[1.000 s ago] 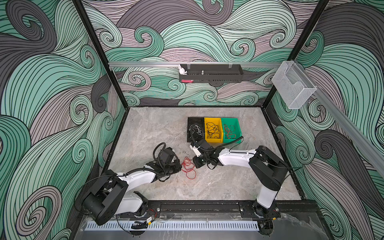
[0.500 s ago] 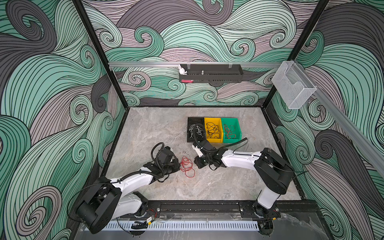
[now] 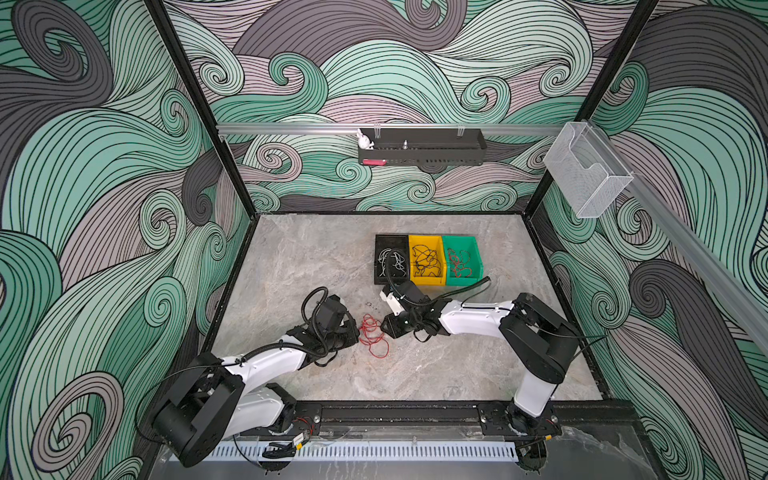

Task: Untangle the cables
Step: 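Grasp a strand of the red wire with the right gripper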

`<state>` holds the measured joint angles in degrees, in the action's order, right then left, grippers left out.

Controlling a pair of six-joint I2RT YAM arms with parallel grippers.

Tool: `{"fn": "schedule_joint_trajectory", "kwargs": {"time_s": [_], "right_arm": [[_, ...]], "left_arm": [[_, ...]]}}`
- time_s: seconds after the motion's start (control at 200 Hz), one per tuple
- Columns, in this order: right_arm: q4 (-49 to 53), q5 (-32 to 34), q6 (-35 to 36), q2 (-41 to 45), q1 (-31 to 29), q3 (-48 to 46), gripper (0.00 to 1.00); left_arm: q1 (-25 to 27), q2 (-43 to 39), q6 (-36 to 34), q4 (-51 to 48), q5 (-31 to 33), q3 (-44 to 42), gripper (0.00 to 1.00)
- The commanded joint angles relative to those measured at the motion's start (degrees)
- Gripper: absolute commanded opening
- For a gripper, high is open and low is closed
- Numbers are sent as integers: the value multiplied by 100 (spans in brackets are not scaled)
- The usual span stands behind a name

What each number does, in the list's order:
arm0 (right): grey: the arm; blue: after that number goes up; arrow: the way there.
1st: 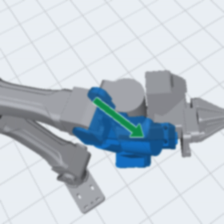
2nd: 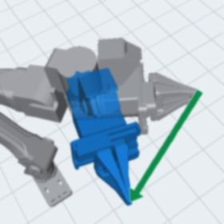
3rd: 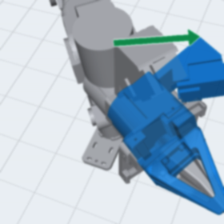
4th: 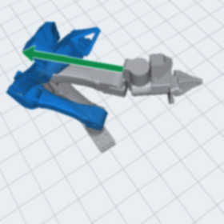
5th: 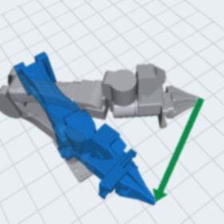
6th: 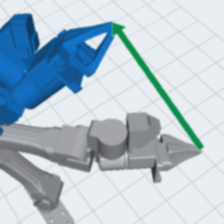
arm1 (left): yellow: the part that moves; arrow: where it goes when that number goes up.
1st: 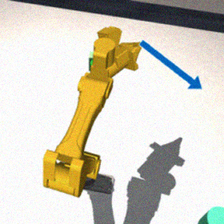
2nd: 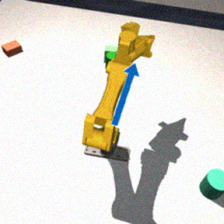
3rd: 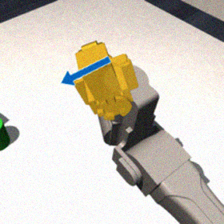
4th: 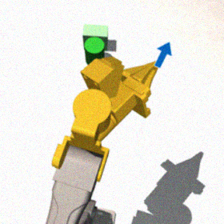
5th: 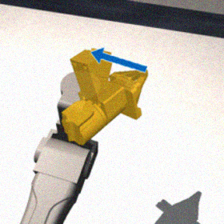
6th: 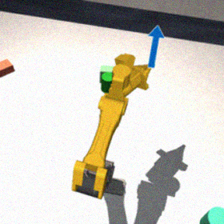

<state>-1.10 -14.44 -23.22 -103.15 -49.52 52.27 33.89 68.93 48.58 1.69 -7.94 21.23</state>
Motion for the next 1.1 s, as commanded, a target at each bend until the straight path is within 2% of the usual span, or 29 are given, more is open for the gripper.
{"fn": "schedule_joint_trajectory", "kwargs": {"time_s": [0.0,0.25,0.38,0.761,1.091], "right_arm": [[-175,-140,-130,-169,-14,155,30],[-522,-207,-328,-349,-14,218,28],[-600,-230,-402,-400,-14,269,19],[-231,429,-217,99,219,22,6],[376,1098,-5,488,511,-129,6]], "left_arm": [[3,68,47,110,48,-14,0],[4,107,58,204,-6,-49,0],[4,86,64,192,-5,-67,0],[-12,-219,138,35,280,-213,0],[-75,-502,172,-237,502,-304,0]]}}
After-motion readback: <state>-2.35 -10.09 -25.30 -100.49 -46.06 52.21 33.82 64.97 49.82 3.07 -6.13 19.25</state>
